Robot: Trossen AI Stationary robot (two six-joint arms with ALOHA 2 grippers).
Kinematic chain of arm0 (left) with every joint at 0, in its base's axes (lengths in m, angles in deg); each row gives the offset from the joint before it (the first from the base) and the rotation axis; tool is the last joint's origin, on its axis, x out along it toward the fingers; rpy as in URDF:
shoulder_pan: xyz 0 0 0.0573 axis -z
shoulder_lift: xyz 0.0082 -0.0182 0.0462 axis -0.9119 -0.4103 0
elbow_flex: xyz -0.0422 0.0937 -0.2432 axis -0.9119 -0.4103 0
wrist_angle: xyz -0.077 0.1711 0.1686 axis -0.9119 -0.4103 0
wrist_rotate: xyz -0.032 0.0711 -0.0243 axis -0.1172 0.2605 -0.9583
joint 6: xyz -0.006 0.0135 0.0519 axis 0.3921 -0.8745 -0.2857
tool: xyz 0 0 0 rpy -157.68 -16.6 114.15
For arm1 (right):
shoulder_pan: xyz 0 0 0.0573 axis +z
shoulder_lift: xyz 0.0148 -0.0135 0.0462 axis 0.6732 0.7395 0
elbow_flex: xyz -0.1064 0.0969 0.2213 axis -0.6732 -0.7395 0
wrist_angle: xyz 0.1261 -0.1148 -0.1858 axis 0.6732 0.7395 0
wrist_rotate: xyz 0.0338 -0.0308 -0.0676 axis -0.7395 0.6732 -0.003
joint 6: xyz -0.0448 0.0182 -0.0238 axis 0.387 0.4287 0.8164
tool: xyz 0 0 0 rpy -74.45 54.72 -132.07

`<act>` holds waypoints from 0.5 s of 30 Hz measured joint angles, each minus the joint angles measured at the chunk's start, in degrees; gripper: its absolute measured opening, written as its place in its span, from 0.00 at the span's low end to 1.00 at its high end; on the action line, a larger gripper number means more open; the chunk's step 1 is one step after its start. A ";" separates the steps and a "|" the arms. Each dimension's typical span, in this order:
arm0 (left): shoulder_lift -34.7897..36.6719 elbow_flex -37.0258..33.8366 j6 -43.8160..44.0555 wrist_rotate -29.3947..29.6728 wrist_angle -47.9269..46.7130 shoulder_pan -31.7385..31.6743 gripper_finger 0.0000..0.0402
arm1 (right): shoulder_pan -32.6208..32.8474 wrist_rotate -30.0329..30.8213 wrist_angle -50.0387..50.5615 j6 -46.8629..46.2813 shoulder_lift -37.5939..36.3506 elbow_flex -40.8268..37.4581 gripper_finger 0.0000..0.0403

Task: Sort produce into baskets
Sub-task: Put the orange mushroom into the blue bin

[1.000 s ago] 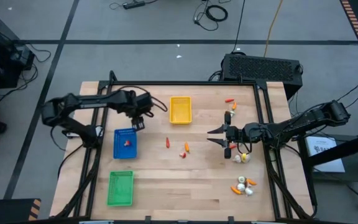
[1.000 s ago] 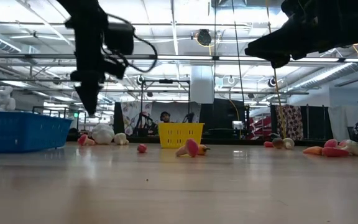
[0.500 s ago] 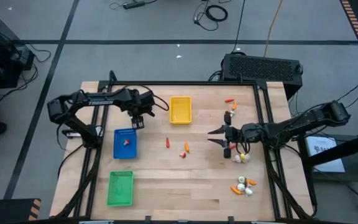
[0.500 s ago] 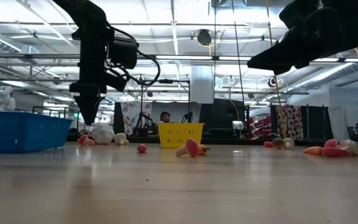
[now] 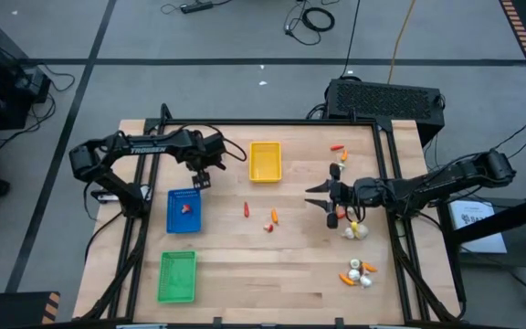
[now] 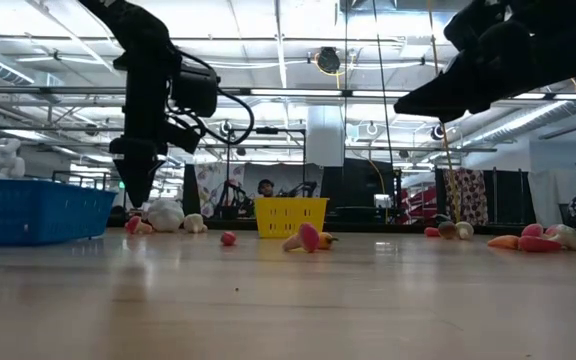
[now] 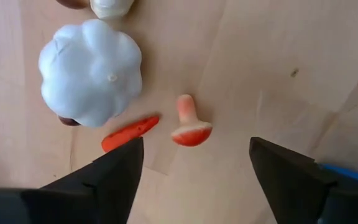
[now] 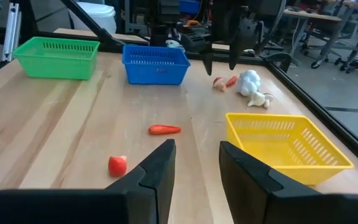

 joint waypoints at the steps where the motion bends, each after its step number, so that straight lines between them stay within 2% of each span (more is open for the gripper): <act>1: 0.00 0.00 0.00 0.00 0.23 -0.05 0.76 | -0.11 0.01 0.00 0.00 0.00 0.00 0.29; 7: -2.20 -1.58 0.06 -2.40 3.94 -1.48 0.77 | -0.81 0.01 0.00 0.00 0.00 0.00 0.29; 15: -4.47 -4.84 -0.51 -2.58 7.12 -3.09 0.77 | -0.79 0.00 0.00 0.00 0.00 0.00 0.29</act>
